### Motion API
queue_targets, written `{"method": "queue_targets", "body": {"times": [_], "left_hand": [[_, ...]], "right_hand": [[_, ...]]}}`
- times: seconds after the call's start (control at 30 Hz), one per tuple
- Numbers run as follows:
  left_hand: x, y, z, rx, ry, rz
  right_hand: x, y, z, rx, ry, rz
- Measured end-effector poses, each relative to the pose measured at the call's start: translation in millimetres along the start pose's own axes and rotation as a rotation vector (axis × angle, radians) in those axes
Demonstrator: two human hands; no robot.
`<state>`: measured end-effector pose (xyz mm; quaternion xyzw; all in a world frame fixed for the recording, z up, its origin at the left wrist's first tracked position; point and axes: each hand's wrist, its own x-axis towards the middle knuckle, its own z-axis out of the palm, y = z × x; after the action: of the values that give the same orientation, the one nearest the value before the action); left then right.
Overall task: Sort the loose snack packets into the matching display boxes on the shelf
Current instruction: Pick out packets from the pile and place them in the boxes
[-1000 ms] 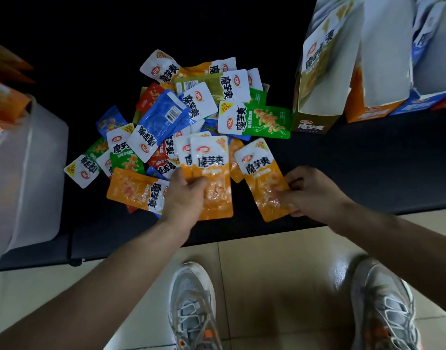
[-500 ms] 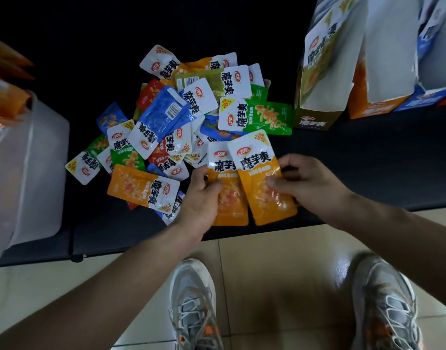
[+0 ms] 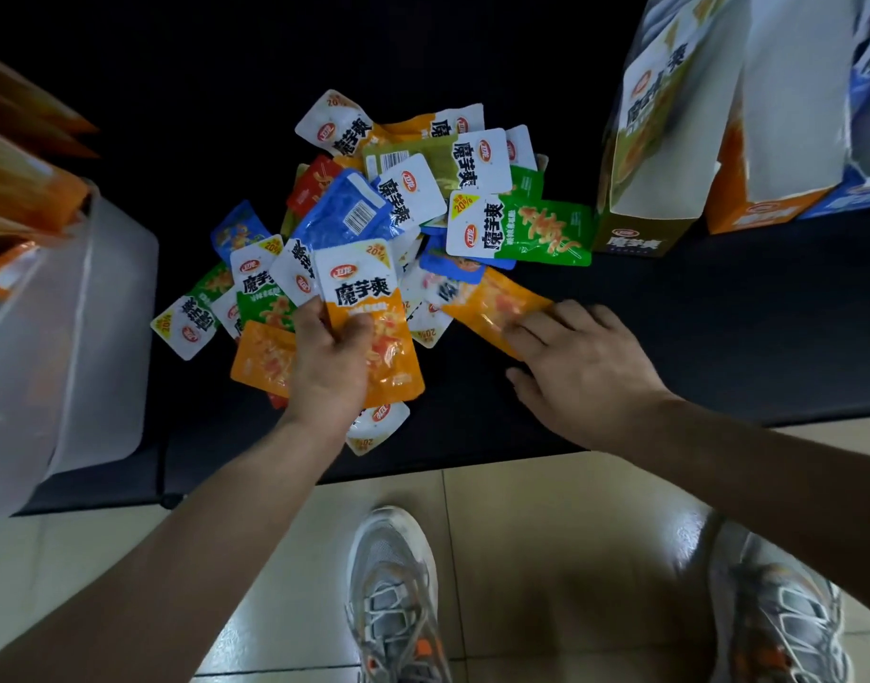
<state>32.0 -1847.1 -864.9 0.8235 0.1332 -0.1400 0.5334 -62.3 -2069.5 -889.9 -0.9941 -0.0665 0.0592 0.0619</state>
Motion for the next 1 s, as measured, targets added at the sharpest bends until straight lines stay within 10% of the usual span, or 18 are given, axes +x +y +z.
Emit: {"method": "queue_targets", "body": {"times": [0.13,0.47,0.67,1.0], "left_hand": [[-6.7,-12.0,4.2,0.034,-0.046,-0.011],[-18.5,-14.5,13.3,0.032,-0.122,-0.047],[-27.7,-9.1,25.2,0.001,-0.183,-0.065],[-58.3,-1.3,39.2,-0.15,-0.326,-0.12]], "right_hand": [[-8.1,7.3,-3.7,-0.077,0.177,0.107],[1.0,13.7,-18.0,0.222,-0.306,0.307],[-17.7,1.5,-31.4,1.302,-0.206,0.501],[-6.2,-17.1,-26.9,1.512,-0.249,0.514]]}}
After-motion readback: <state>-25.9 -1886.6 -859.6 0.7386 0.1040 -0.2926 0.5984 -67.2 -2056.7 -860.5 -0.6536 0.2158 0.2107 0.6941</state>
